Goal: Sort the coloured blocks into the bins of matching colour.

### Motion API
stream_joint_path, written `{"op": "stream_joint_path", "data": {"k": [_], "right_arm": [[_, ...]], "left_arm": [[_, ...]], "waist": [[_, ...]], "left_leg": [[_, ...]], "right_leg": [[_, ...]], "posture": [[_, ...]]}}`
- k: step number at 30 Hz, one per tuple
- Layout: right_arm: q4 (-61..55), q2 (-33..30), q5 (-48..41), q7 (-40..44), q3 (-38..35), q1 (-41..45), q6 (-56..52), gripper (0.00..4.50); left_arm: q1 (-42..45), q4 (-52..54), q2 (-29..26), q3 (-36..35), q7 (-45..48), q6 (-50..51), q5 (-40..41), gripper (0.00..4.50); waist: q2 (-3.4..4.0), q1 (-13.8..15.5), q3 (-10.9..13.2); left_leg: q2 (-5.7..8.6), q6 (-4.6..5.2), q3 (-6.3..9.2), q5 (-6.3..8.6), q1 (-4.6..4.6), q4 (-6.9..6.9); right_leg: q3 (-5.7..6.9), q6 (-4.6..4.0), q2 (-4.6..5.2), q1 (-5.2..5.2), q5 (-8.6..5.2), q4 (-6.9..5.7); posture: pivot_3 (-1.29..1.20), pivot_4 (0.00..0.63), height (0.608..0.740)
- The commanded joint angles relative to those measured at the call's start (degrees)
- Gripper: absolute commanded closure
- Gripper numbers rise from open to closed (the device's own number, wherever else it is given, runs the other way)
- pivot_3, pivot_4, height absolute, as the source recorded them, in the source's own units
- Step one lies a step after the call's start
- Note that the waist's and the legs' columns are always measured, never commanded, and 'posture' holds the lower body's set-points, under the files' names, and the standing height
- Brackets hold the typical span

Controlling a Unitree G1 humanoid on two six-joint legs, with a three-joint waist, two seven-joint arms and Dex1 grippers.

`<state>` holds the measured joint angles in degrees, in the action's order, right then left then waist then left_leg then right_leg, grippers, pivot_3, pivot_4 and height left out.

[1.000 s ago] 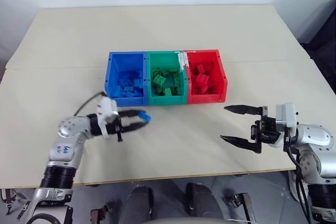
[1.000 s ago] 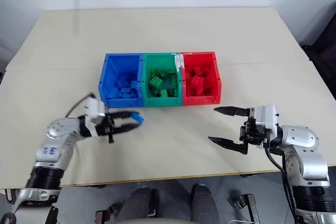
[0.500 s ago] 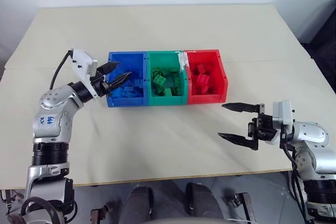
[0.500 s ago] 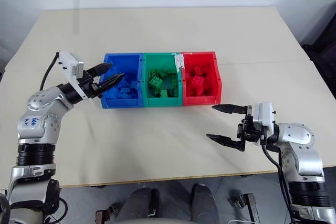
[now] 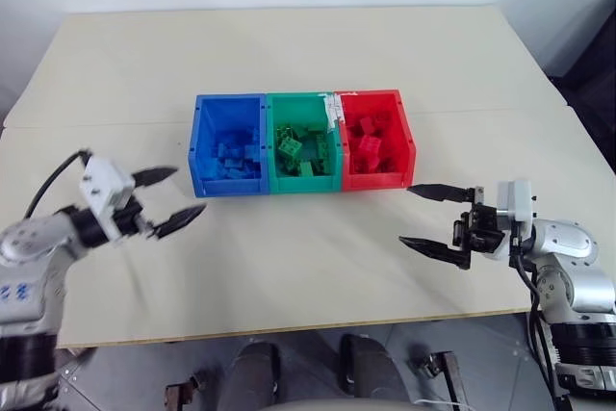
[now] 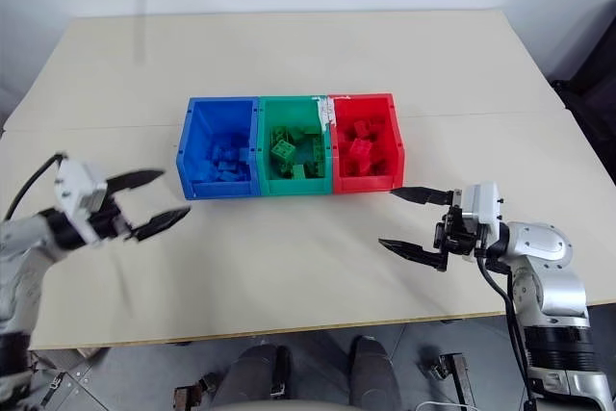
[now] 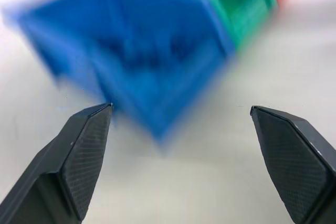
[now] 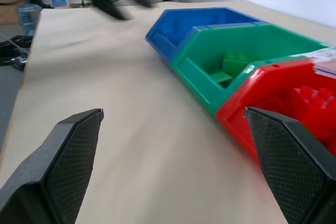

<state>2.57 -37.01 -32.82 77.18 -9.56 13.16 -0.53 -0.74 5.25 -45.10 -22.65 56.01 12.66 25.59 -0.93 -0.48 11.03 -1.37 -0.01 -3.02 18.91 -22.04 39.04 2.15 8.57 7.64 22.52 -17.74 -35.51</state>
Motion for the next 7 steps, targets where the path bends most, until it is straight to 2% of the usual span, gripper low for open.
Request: {"op": "stream_joint_path", "data": {"k": [1, 7], "right_arm": [[0.80, -0.24, -0.07, -0.07, -1.42, 1.16, 1.59, 0.00], [4.85, 0.07, 1.00, -0.67, -1.50, 3.54, 3.44, 0.00]], "left_arm": [[-3.24, 3.54, -0.08, -3.59, -0.43, -2.49, 0.21, 0.04], [-6.11, 4.41, 1.63, -3.13, -3.84, -3.68, -1.23, 0.04]], "waist": [[0.00, 0.55, 0.00], [0.01, 0.33, 0.00]], "left_leg": [[0.00, 0.00, 0.04, 0.00, 0.00, 0.01], [0.02, -0.03, 0.17, 0.01, 0.00, 0.02]], "right_leg": [[0.04, -0.01, 0.02, 0.00, 0.00, 0.01], [0.12, -0.07, 0.11, -0.02, 0.00, 0.08]], "posture": [[0.00, 0.150, 0.740], [0.00, 0.150, 0.740]]}}
